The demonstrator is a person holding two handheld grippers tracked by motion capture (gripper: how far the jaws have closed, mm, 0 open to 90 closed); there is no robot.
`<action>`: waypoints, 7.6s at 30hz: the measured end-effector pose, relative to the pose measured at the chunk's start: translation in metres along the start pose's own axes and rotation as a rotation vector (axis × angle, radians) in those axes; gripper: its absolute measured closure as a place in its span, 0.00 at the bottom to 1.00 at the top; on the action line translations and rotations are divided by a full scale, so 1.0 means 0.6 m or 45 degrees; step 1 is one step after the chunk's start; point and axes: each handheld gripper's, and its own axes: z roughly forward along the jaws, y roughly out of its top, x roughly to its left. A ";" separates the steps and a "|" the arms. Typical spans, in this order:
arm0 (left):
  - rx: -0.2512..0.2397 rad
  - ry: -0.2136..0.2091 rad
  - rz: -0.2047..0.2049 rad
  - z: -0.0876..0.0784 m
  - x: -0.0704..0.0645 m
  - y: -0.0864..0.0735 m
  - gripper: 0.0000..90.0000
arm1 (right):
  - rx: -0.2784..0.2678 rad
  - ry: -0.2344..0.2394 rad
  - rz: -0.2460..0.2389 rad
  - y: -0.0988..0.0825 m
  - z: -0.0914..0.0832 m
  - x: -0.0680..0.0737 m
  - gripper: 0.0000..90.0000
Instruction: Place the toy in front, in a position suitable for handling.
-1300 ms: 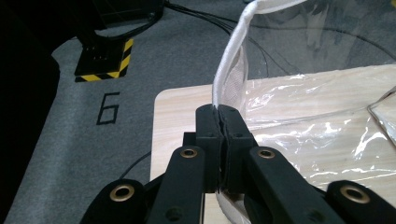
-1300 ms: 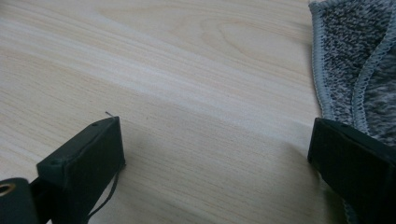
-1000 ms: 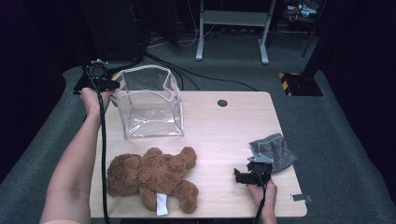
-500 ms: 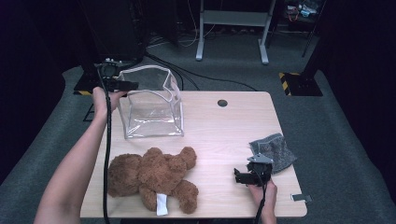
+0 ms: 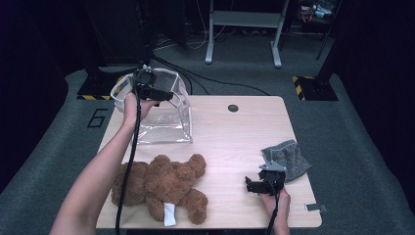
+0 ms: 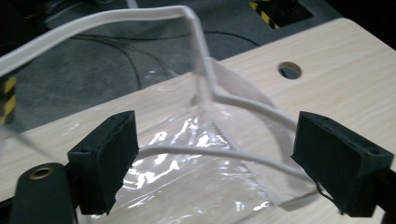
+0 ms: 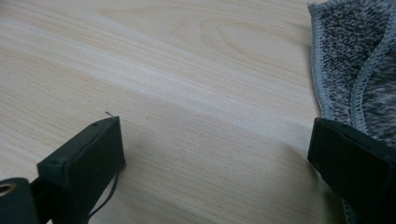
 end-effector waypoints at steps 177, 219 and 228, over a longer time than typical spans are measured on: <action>0.105 0.414 -0.314 0.002 0.225 -0.139 0.94 | 0.000 -0.005 0.000 0.000 0.000 0.000 0.04; -0.079 0.490 -0.472 -0.078 0.210 -0.210 0.51 | 0.001 -0.009 -0.002 0.000 -0.001 0.001 0.04; -0.065 0.335 -0.355 -0.060 0.137 -0.203 0.35 | 0.001 -0.007 -0.002 0.000 -0.001 0.000 0.04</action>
